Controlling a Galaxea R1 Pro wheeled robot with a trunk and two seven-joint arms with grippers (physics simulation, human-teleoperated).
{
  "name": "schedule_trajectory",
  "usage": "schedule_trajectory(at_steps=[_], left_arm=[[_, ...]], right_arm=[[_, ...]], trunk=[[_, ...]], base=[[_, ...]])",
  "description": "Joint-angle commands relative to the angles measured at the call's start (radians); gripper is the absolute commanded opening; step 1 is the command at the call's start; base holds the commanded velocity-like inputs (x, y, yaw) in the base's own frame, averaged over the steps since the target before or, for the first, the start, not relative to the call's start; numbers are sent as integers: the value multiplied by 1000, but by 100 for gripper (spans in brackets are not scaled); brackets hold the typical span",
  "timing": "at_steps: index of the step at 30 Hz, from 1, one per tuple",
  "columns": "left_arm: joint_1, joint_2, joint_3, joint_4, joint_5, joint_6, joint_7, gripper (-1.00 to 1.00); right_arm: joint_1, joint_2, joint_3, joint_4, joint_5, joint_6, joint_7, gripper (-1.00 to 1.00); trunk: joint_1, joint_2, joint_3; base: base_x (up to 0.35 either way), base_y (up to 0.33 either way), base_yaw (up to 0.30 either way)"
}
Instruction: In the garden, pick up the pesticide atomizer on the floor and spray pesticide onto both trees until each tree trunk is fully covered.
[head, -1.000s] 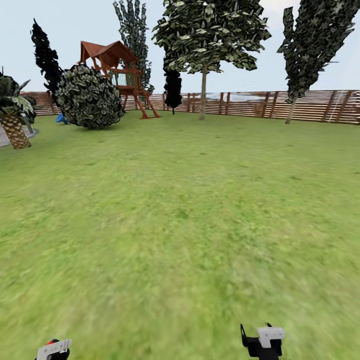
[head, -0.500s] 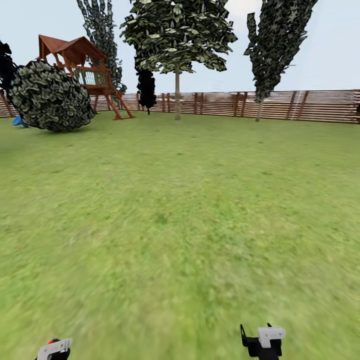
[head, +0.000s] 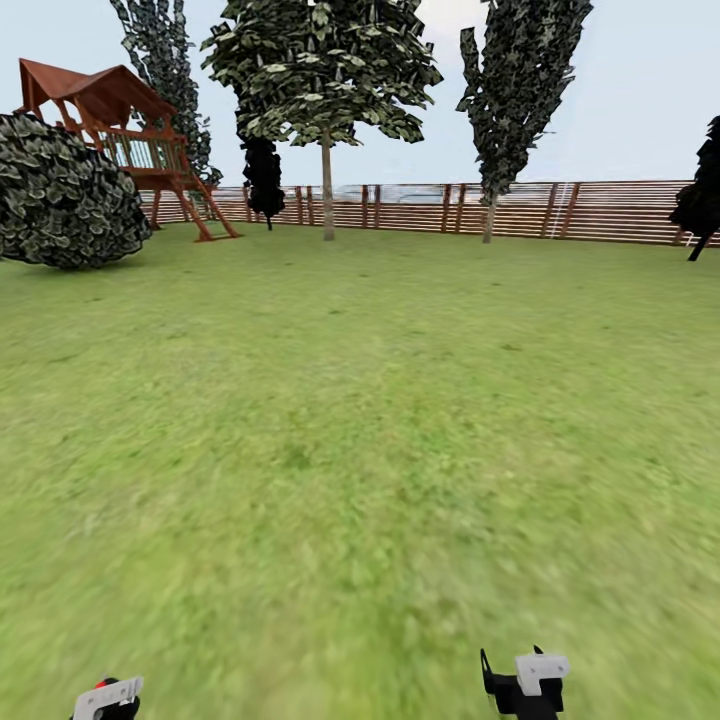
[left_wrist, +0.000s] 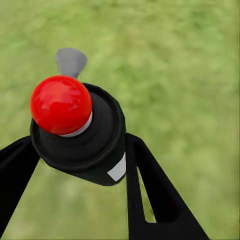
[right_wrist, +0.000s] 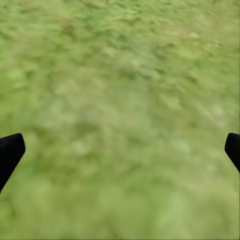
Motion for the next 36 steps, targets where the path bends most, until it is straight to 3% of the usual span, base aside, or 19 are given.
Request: schedule_trajectory(at_steps=[1, 10, 28, 36], left_arm=[[-1, 0, 4, 1, 11, -1, -10, -100], [-1, 0, 4, 2, 11, 0, -10, -100], [-1, 0, 4, 4, 11, 0, -10, -100], [-1, 0, 4, 4, 11, 0, -10, -100]], right_arm=[[-1, 0, -3, 1, 11, -3, -7, 100], [-1, 2, -3, 6, 11, -3, -9, 100], [-1, 2, -3, 35, 9, -3, -9, 100], [-1, 2, -2, 37, 11, -3, -9, 100]], trunk=[[0, 0, -1], [0, 0, -1], [0, 0, -1], [0, 0, -2]], base=[[338, 0, -1], [338, 0, 5], [338, 0, 256], [338, 0, 34]])
